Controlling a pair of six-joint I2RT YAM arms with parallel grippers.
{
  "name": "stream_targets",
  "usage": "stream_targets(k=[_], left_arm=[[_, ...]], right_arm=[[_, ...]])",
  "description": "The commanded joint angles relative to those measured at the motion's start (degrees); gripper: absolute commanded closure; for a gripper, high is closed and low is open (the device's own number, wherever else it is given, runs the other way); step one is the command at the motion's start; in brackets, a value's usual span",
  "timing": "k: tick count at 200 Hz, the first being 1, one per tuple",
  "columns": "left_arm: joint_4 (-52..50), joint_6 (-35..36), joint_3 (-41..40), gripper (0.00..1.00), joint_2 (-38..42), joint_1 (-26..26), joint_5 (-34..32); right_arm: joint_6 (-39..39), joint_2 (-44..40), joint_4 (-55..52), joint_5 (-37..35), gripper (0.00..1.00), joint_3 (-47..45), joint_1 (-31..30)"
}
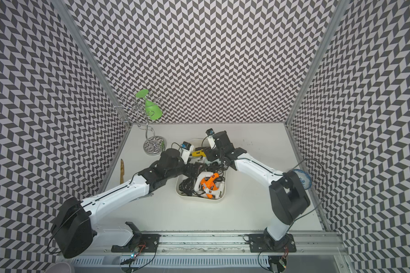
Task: Put the hot melt glue gun into the storage box
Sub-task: Place the hot melt adhesive gun in the storage box, then reset both arms
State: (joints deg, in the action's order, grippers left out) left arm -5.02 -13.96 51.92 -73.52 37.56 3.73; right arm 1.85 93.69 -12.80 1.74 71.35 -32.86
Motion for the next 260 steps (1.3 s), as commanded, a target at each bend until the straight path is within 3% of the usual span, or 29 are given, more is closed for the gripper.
stream_targets(k=[1,12,43,74,99,147,161,185,200,215,221,238,248,260], left_arm=[[4.83,3.51,1.16,0.01,4.61,-4.78,0.37],[6.60,3.98,0.61,0.01,6.31,-7.85,0.04],[12.53,5.91,-4.52,0.00,10.30,-19.25,-3.38],[23.57,6.62,-16.52,0.00,13.95,-30.16,-12.76],[33.00,11.02,-24.80,0.01,13.15,-34.41,-15.09],[51.87,10.00,-33.99,0.01,2.57,-37.05,-11.87],[60.24,12.60,-37.26,0.01,0.95,-37.09,-9.65],[69.43,13.78,-38.38,0.00,-5.52,-37.17,-8.15],[72.16,14.22,-37.90,0.01,-9.08,-36.76,-5.48],[80.49,15.39,-39.55,0.01,-14.55,-35.99,-5.31],[84.28,16.23,-40.15,0.01,-16.45,-35.52,-6.25],[74.44,15.63,-37.23,0.00,-14.28,-35.50,-5.38],[77.50,15.71,-37.22,0.01,-16.10,-36.09,-4.53],[72.13,14.62,-35.60,0.00,-15.10,-37.01,-3.11]], right_arm=[[-1.03,-5.30,5.66,-2.21,0.23,-0.98,2.97],[-0.19,-7.10,7.56,-7.34,0.00,-2.97,4.81],[3.21,-11.54,14.21,-22.11,0.01,-12.71,14.12],[6.10,-15.31,27.19,-26.64,0.01,-28.93,26.08],[5.77,-15.10,35.10,-21.84,0.01,-36.50,32.46],[0.92,-7.95,59.40,-15.47,0.00,-45.21,33.26],[-1.38,-8.18,56.83,-10.07,0.01,-44.27,33.32],[-3.07,-9.57,61.88,-0.78,0.01,-47.16,33.39],[-3.86,-9.41,75.89,5.25,0.01,-53.83,33.32],[-4.15,-3.34,95.21,7.59,0.01,-60.86,32.90],[-4.07,-3.27,96.42,7.64,0.01,-61.35,33.03],[-5.15,-6.44,82.18,7.67,0.01,-56.24,33.05],[-4.67,-5.02,84.44,8.51,0.01,-56.25,33.49],[-4.35,-4.10,88.18,9.15,0.01,-57.25,33.74]])
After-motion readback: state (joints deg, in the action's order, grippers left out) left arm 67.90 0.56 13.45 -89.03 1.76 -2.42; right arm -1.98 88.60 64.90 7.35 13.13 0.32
